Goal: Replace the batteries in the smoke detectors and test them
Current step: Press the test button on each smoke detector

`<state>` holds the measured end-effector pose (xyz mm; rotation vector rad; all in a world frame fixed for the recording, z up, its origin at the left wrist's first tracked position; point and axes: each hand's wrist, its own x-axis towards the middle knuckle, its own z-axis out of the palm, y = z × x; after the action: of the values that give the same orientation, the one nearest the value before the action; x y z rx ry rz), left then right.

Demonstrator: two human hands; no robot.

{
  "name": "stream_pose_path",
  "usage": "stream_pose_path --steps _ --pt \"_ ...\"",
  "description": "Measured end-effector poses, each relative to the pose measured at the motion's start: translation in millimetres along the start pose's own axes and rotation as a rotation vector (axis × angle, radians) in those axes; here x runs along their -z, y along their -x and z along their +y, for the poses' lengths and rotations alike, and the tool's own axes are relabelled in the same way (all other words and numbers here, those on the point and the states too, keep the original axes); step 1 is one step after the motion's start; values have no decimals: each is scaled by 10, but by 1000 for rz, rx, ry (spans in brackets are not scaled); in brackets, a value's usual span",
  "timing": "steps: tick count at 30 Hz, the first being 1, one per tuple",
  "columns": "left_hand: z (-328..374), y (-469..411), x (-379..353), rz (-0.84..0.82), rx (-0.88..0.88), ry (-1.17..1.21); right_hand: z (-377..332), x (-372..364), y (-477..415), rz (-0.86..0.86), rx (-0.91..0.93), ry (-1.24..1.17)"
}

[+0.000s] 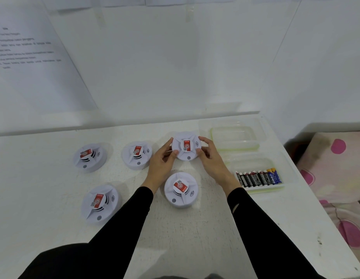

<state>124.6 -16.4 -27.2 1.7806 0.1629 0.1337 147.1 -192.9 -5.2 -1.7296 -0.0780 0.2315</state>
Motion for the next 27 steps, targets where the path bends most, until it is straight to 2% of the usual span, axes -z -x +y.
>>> stream_pose_path --steps 22,27 --pt "-40 -14 7 1 -8 -1 74 8 -45 0 16 -12" --pt "-75 -13 1 11 -54 -79 111 -2 -64 52 45 44"
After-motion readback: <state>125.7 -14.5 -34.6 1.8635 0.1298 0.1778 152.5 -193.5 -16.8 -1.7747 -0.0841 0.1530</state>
